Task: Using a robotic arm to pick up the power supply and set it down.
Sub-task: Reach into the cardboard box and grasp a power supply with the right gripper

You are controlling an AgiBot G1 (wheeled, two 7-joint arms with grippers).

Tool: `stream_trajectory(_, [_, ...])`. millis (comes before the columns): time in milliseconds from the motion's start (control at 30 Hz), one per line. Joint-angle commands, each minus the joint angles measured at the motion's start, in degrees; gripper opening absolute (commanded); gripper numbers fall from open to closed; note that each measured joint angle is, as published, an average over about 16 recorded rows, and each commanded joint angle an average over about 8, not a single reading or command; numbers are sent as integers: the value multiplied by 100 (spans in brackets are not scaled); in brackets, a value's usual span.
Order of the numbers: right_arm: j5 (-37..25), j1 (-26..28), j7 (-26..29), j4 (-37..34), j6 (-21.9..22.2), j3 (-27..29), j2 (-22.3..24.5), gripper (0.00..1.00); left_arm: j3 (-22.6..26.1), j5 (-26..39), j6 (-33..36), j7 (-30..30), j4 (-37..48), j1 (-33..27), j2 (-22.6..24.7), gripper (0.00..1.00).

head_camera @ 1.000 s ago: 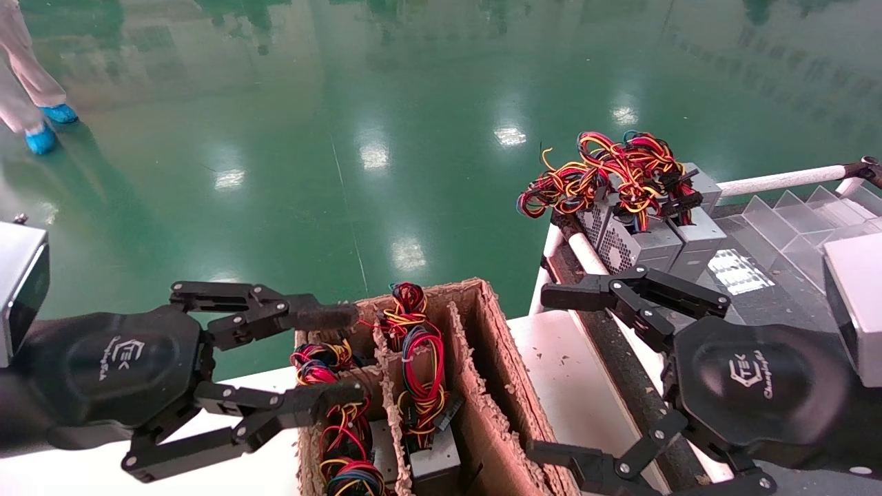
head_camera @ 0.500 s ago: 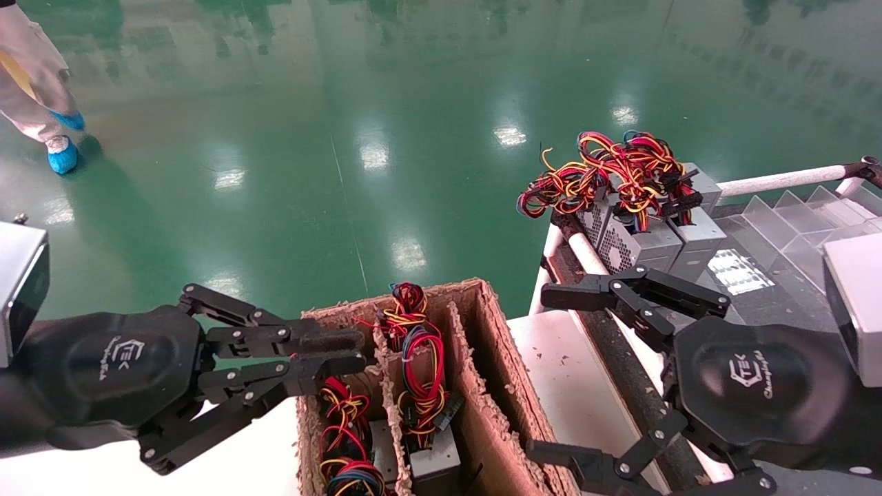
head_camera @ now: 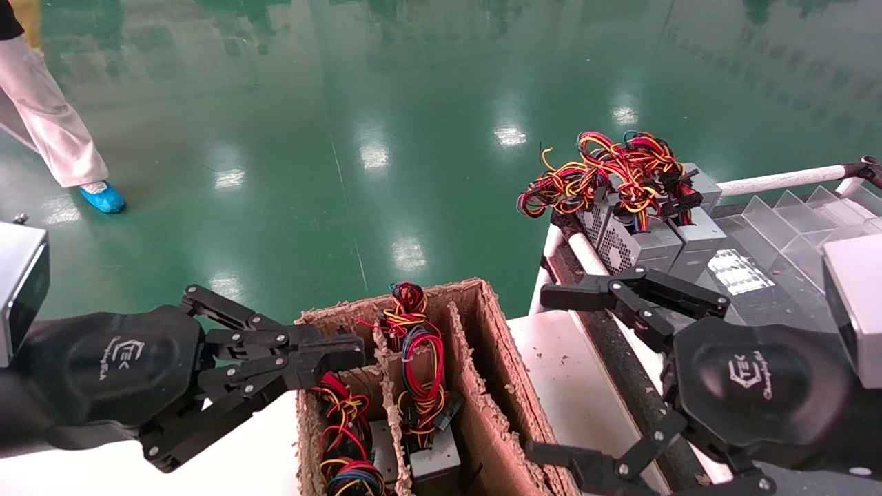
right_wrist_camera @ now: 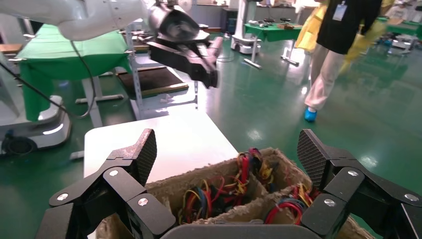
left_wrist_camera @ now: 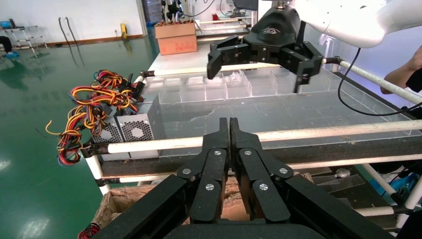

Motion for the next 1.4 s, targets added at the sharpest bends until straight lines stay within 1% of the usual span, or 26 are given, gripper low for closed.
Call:
stream_trajectory(33, [-13, -7, -5, -12, 15, -1, 3, 100, 0, 0, 0, 0, 0, 0, 0, 100])
stream_trajectory(200, [-415, 121, 217, -83, 361, -177, -111, 100, 1, 0, 0, 0, 1, -1, 0, 100])
stream_trajectory(300, [-852, 333, 451, -138, 631, -399, -297, 100, 1, 0, 0, 1, 1, -1, 0, 100])
stream_trajectory(433, [-1588, 776, 825, -247, 903, -812, -682, 100, 1, 0, 0, 1, 1, -1, 0, 100])
stream_trajectory(600, [-2450, 1369, 1280, -510, 1020, -1348, -1239, 100, 1, -1, 0, 1, 1, -1, 0, 100])
stream_trajectory(767, [-3052, 1761, 1559, -874, 1069, -1737, -1722, 100, 2, -1, 0, 1, 1, -1, 0, 100])
stream_trajectory(800, [-3139, 1812, 1588, -943, 1078, -1794, -1799, 93, 2, -1, 0, 1, 1, -1, 0, 100])
stream_trajectory(833, [-3225, 1859, 1612, -1013, 1092, -1848, -1876, 82, 2, -1, 0, 1, 1, -1, 0, 100])
stream_trajectory(1033, [-3590, 2052, 1654, -1392, 1164, -2086, -2272, 7, 2, -1, 0, 1, 1, -1, 0, 100])
stream_trajectory(1067, [-3635, 2078, 1651, -1450, 1172, -2118, -2332, 2, 2, -1, 0, 1, 1, -1, 0, 100])
stream_trajectory(1100, [-3678, 2102, 1646, -1503, 1174, -2149, -2386, 0, 2, -1, 0, 1, 1, -1, 0, 100])
stream_trajectory(1400, [-4026, 2251, 1601, -1884, 1237, -2379, -2757, 0, 3, -2, 0, 2, 1, -1, -1, 100])
